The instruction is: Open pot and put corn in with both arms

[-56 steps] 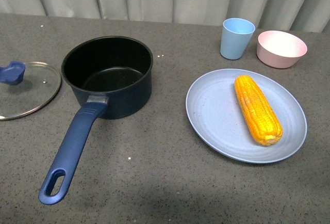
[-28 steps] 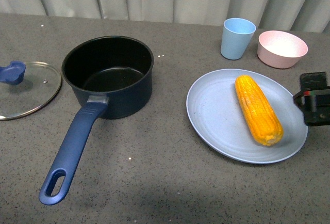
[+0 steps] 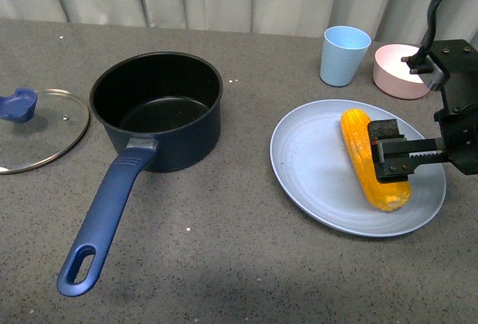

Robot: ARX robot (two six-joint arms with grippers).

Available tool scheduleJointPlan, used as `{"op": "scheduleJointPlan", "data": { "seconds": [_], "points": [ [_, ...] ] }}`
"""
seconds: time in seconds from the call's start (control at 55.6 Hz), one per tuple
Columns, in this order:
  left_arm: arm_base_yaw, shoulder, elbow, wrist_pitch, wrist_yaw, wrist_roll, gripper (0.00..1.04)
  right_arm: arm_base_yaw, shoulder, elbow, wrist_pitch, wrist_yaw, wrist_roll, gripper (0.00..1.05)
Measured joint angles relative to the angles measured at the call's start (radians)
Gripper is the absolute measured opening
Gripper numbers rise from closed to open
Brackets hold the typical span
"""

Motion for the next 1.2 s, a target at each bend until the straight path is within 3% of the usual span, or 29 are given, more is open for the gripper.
{"op": "scheduleJointPlan", "data": {
  "seconds": [0.108,0.377,0.575,0.755,0.934,1.042,1.204],
  "points": [
    [0.000,0.000,0.000,0.000,0.000,0.000,0.98,0.013,0.026,0.026,-0.019,0.000,0.014,0.90],
    [0.000,0.000,0.000,0.000,0.000,0.000,0.98,0.047,0.058,0.044,-0.057,0.002,0.033,0.50],
    [0.000,0.000,0.000,0.000,0.000,0.000,0.98,0.051,0.056,0.047,-0.060,-0.005,0.040,0.30],
    [0.000,0.000,0.000,0.000,0.000,0.000,0.98,0.051,0.014,0.015,-0.033,-0.057,0.033,0.21],
    [0.000,0.000,0.000,0.000,0.000,0.000,0.98,0.067,-0.113,0.042,-0.018,-0.220,0.087,0.15],
    [0.000,0.000,0.000,0.000,0.000,0.000,0.98,0.143,-0.109,0.150,-0.052,-0.293,0.163,0.13],
    [0.000,0.000,0.000,0.000,0.000,0.000,0.98,0.239,-0.025,0.303,-0.084,-0.297,0.222,0.12]
  ]
}}
